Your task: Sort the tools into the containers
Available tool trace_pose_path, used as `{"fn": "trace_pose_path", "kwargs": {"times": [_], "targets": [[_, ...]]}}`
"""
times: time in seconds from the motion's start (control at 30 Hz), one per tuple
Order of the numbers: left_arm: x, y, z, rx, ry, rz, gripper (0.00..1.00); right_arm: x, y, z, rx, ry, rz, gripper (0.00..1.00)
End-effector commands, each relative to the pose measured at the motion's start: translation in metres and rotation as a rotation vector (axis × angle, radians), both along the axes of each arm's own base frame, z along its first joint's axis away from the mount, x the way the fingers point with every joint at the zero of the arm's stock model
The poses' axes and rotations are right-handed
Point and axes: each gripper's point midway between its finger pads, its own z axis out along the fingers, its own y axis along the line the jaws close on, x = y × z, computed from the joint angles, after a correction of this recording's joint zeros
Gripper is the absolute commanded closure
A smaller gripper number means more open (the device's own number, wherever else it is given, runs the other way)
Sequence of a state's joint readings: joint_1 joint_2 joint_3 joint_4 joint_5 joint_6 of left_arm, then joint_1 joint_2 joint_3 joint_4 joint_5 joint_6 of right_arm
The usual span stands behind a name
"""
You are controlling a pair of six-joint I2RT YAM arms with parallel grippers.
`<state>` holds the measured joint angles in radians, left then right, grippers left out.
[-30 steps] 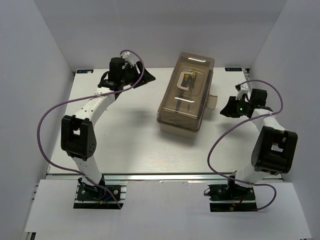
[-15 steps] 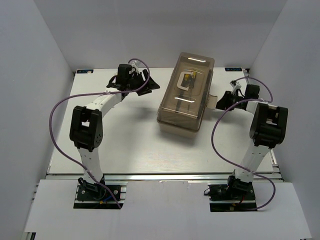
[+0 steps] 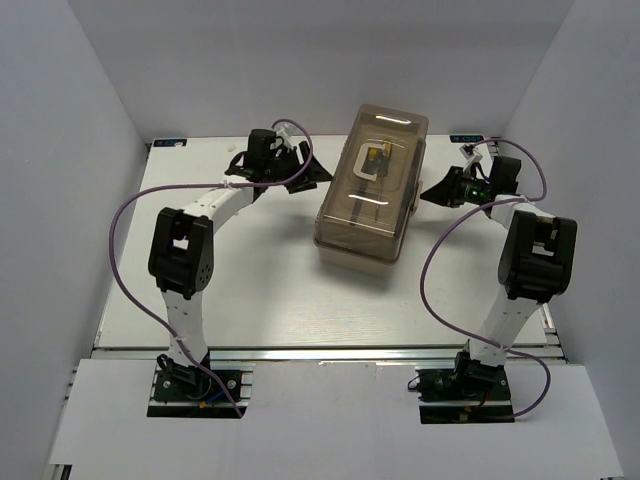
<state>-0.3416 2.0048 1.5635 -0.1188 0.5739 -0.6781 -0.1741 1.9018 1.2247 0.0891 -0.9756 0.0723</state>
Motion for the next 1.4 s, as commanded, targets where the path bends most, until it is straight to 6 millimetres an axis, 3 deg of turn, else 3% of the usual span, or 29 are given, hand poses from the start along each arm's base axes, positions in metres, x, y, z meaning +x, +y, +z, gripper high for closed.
{"fn": "trace_pose_path", "kwargs": {"times": [0.0, 0.13, 0.37, 0.6, 0.63, 0.7, 0.73, 0.97, 1.37], "targets": [[0.003, -0.011, 0.019, -0.029, -0.049, -0.04, 0.25, 0.0, 0.006, -0.001, 0.053, 0.024, 0.012, 0.69], [0.004, -0.015, 0.018, -0.028, -0.043, -0.048, 0.25, 0.006, 0.003, -0.029, 0.017, 0.105, -0.009, 0.69], [0.003, -0.022, 0.013, -0.035, -0.022, -0.069, 0.25, -0.004, 0.017, -0.042, 0.126, 0.149, 0.083, 0.7], [0.001, -0.034, 0.014, -0.052, -0.017, -0.12, 0.24, -0.019, 0.039, -0.027, 0.355, 0.173, 0.219, 0.76], [0.0, -0.035, 0.014, -0.056, -0.012, -0.13, 0.24, -0.017, 0.04, -0.013, 0.379, 0.144, 0.231, 0.76], [0.0, -0.036, 0.015, -0.06, -0.012, -0.136, 0.24, -0.022, 0.043, -0.013, 0.412, 0.156, 0.249, 0.76], [-0.001, -0.037, 0.014, -0.062, -0.009, -0.144, 0.24, -0.023, 0.044, -0.001, 0.431, 0.13, 0.256, 0.76], [-0.001, -0.037, 0.018, -0.067, -0.017, -0.148, 0.2, -0.044, 0.048, 0.021, 0.5, 0.108, 0.299, 0.79], [-0.002, -0.038, 0.027, -0.079, -0.031, -0.146, 0.15, -0.036, 0.048, 0.04, 0.565, 0.11, 0.245, 0.82]]}}
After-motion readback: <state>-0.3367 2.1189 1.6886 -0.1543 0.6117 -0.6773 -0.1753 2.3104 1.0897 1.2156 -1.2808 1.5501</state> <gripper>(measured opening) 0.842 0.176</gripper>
